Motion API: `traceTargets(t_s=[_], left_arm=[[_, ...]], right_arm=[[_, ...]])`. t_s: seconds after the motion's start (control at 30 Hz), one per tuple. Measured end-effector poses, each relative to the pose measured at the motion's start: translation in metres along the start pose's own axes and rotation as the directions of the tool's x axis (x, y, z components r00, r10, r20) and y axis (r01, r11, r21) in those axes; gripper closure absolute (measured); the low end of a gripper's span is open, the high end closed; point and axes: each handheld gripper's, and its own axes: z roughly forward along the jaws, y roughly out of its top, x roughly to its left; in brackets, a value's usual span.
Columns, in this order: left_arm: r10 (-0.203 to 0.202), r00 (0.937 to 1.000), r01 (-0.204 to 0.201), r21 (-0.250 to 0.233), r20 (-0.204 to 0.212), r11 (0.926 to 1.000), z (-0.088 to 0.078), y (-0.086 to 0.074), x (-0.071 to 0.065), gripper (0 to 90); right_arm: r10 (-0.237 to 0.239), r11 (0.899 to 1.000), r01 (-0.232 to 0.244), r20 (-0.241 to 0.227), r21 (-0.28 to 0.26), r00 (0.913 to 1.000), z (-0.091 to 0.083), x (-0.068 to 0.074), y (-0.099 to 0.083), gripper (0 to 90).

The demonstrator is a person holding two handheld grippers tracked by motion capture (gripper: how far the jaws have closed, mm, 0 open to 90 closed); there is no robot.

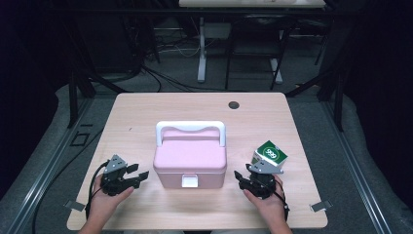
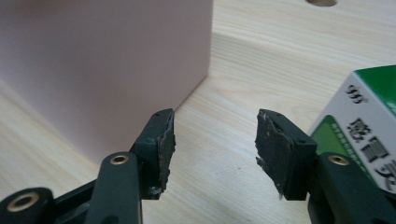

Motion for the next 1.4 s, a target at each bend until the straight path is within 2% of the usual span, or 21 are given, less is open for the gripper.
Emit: traceTargets(t_s=[0.07, 0.23, 0.33, 0.43, 0.5, 0.63, 0.7, 0.77, 0.93, 0.97, 1.0, 1.03, 1.27, 1.4], left_arm=[[0.000, 1.0000, 0.000, 0.000, -0.009, 1.0000, 0.000, -0.001, -0.002, 45.1], [-0.003, 0.9999, 0.003, -0.015, -0.015, 0.9999, -0.002, -0.002, -0.002, 48.9], [-0.010, 0.9998, 0.010, -0.021, -0.016, 0.9997, -0.003, -0.003, -0.001, 50.8], [-0.014, 0.9998, 0.014, -0.028, -0.014, 0.9995, -0.005, -0.003, 0.000, 51.9], [-0.024, 0.9996, 0.024, -0.034, -0.012, 0.9992, -0.008, -0.004, 0.000, 54.5], [-0.040, 0.9991, 0.040, -0.037, -0.012, 0.9985, -0.009, -0.004, 0.002, 59.7], [-0.047, 0.9988, 0.047, -0.035, -0.010, 0.9983, -0.008, -0.003, 0.003, 63.1], [-0.062, 0.9980, 0.062, -0.038, -0.005, 0.9973, -0.007, 0.000, 0.003, 65.9], [-0.078, 0.9969, 0.078, -0.037, 0.001, 0.9962, -0.001, 0.011, 0.002, 69.9], [-0.088, 0.9962, 0.088, -0.046, 0.003, 0.9951, 0.002, 0.018, 0.001, 69.9], [-0.088, 0.9962, 0.088, -0.046, 0.003, 0.9951, 0.002, 0.018, 0.001, 70.0], [-0.089, 0.9960, 0.089, -0.045, 0.009, 0.9950, 0.003, 0.023, 0.000, 70.4], [-0.107, 0.9942, 0.107, -0.084, 0.002, 0.9907, 0.010, 0.045, -0.003, 66.3], [-0.108, 0.9942, 0.107, -0.094, 0.002, 0.9898, 0.013, 0.053, -0.005, 66.5]], right_arm=[[-0.001, 1.000, 0.001, 0.025, 0.001, 0.9997, 0.000, 0.000, 0.000, 45.4], [0.022, 1.000, -0.022, 0.031, -0.005, 0.9993, 0.000, -0.001, 0.000, 45.1], [0.026, 1.000, -0.026, 0.022, 0.001, 0.9994, 0.002, -0.001, -0.001, 45.8], [0.019, 1.000, -0.020, 0.032, 0.010, 0.9993, 0.003, -0.001, -0.001, 46.0], [0.031, 0.999, -0.031, 0.010, 0.010, 0.9995, 0.003, 0.000, -0.001, 48.2], [0.045, 0.999, -0.045, 0.016, 0.007, 0.9989, 0.001, 0.000, -0.001, 55.8], [0.055, 0.998, -0.055, -0.004, -0.004, 0.9985, 0.001, -0.001, -0.001, 59.5], [0.063, 0.998, -0.063, -0.023, -0.008, 0.9978, 0.001, -0.002, 0.000, 61.6], [0.077, 0.997, -0.077, -0.025, -0.008, 0.9967, 0.002, -0.004, 0.005, 64.5], [0.108, 0.994, -0.108, -0.037, 0.007, 0.9935, 0.004, -0.008, 0.011, 66.1], [0.108, 0.994, -0.108, -0.037, 0.007, 0.9935, 0.004, -0.008, 0.011, 66.1], [0.115, 0.993, -0.115, -0.079, 0.002, 0.9903, 0.005, -0.011, 0.018, 66.7], [0.123, 0.992, -0.126, -0.095, -0.025, 0.9879, 0.007, -0.009, 0.039, 63.9], [0.124, 0.991, -0.129, -0.111, -0.034, 0.9860, 0.011, -0.007, 0.049, 68.1]])
